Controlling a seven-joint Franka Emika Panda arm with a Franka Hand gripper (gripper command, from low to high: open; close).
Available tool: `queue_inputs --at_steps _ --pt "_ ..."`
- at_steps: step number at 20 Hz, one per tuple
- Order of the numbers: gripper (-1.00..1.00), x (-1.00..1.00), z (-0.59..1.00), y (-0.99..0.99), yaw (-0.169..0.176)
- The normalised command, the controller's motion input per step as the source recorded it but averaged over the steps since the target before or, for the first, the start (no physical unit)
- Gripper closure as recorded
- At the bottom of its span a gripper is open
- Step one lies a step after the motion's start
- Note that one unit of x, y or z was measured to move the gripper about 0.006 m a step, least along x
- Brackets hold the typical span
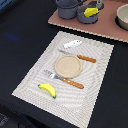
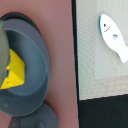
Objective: Interact with the objects in diverse but meaningful ways.
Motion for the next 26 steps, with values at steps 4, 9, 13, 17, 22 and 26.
queue_inputs --at_steps 4,9,13,17,22,26 --pt "-1.0 -0.02 -0.38 -0.63 0.053" --pt "-1.0 -0.07 -0.35 -0.63 0.052" --pt "-1.0 -0.18 -0.36 -0.64 0.035" --pt "-1.0 -0.32 -0.41 -0.43 0.027" --pt "-1.0 -0.61 -0.39 -0.11 0.108" --pt "-1.0 -0.75 -0.09 0.22 0.179"
